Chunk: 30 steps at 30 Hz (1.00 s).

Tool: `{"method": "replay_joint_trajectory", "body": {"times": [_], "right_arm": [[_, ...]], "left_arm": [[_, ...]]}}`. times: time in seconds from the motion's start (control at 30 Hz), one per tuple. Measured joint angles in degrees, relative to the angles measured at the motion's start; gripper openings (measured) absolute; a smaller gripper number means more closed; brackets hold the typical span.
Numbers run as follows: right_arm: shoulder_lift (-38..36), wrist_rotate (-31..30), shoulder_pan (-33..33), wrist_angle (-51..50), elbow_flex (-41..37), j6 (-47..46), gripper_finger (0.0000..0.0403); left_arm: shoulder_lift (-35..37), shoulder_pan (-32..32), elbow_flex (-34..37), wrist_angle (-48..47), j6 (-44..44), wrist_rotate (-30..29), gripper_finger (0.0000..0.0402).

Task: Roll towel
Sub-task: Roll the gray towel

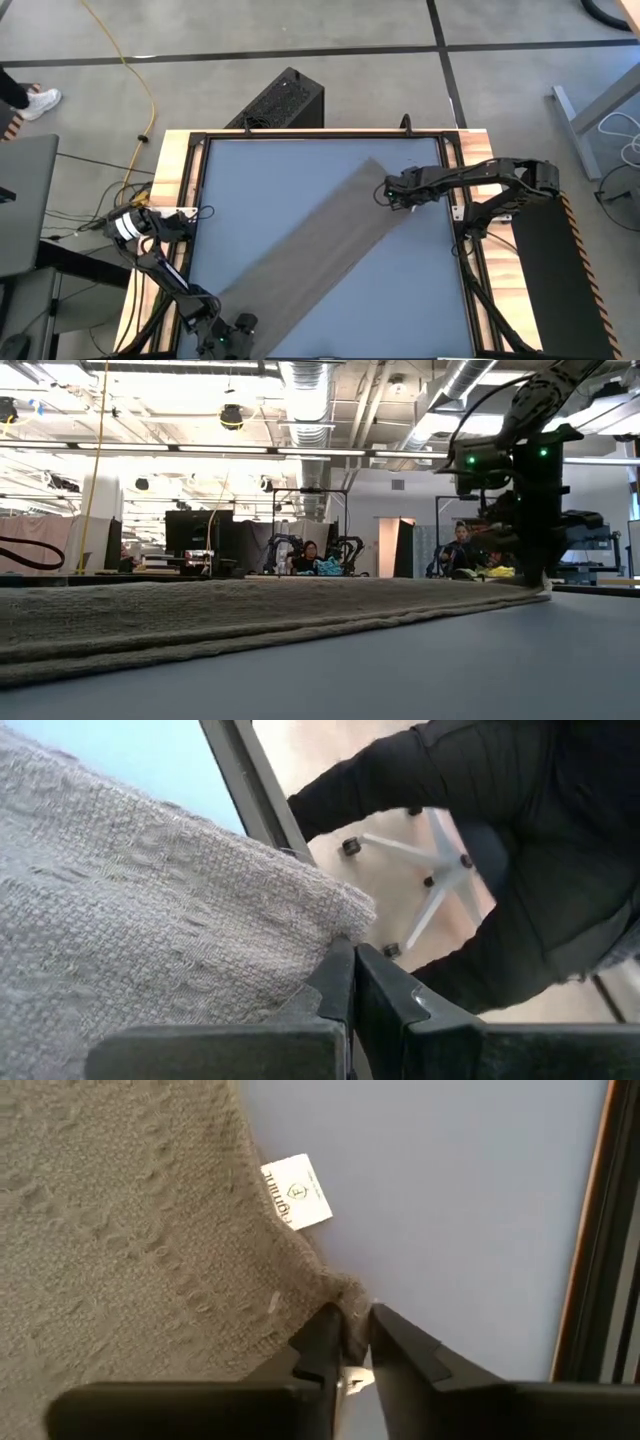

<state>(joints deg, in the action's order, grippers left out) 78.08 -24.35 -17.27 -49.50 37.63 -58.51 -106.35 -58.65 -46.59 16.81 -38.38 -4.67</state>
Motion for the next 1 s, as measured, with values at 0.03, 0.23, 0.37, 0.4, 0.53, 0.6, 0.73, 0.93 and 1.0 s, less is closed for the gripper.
{"method": "replay_joint_trajectory", "body": {"times": [0.03,0.23,0.37,0.4,0.53,0.6,0.73,0.93,1.0], "right_arm": [[0.0,-0.5,0.1,0.2,0.0,0.0,0.0094],[0.0,-1.9,-0.1,0.2,0.0,0.5,0.0154],[-0.1,-4.0,0.0,0.1,0.0,0.5,0.0187],[-0.1,-4.2,0.1,0.2,0.0,0.5,0.0193],[-0.2,-4.2,0.3,-2.4,1.2,1.9,0.0208],[-0.2,-4.2,0.4,-5.2,2.8,2.0,0.0209],[-0.2,-4.2,0.5,-10.8,7.3,3.1,0.0208],[-0.7,-4.2,4.9,0.0,11.6,7.6,0.0207],[-0.5,-4.3,6.9,10.4,10.8,10.9,0.0206]], "left_arm": [[0.9,0.0,0.0,-0.1,0.6,0.2,0.0],[7.3,-0.1,0.0,-9.4,1.3,0.2,0.0],[10.5,-0.1,0.0,-13.6,1.7,-1.1,0.0],[11.2,-0.1,0.0,-13.7,2.3,-2.1,0.0],[12.9,0.1,-0.1,-17.3,4.4,-9.6,0.0],[13.9,1.3,-0.1,-21.0,4.6,-14.8,0.0],[17.0,7.4,0.0,-27.1,6.3,-19.0,0.0],[18.0,21.0,3.9,-26.1,13.7,-12.3,0.0],[18.0,24.9,5.8,-25.8,15.7,-11.9,0.0]]}}
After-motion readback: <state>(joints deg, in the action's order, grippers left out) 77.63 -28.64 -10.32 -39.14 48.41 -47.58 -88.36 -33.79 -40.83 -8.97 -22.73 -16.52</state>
